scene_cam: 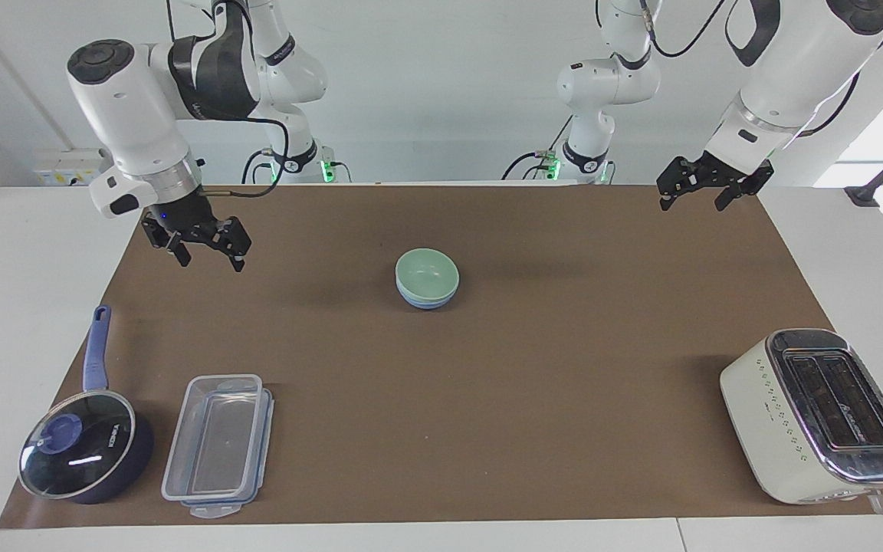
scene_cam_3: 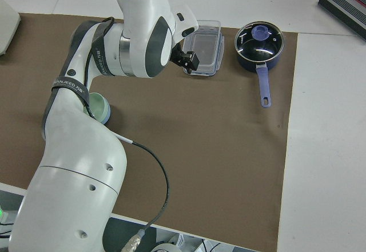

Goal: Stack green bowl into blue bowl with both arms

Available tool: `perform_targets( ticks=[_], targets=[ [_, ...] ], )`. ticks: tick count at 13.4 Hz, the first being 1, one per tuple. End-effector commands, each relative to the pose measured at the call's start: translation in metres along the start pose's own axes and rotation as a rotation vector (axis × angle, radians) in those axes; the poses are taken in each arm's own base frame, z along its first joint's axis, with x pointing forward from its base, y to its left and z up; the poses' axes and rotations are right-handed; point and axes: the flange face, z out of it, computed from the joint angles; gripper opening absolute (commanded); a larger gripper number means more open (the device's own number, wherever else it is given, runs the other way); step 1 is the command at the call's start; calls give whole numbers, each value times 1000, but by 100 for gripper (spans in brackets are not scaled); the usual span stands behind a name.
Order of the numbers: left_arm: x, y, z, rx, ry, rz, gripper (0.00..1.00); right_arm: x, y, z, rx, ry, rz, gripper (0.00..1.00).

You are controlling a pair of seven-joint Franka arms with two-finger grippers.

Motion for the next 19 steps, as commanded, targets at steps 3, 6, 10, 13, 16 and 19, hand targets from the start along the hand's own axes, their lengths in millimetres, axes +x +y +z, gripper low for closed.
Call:
perform_targets(
  ticks=[3,6,10,13,16,19],
  targets=[
    [-6,-4,-2,27,1,-12,100,4,2,-27,-27,-43,-20,100],
    [-9,-6,-3,28,3,-18,100,-6,2,-35,-33,-53,-55,100],
    [-9,-5,-3,28,5,-17,100,-17,1,-32,-36,-79,-93,100],
    [-9,-6,-3,28,5,-18,100,-17,4,-31,-37,-84,-91,100],
    [-9,-5,-3,28,5,-17,100,-18,8,-29,-41,-90,-87,100],
    [-9,-6,-3,28,5,-18,100,-18,9,-29,-45,-91,-85,100]
  ],
)
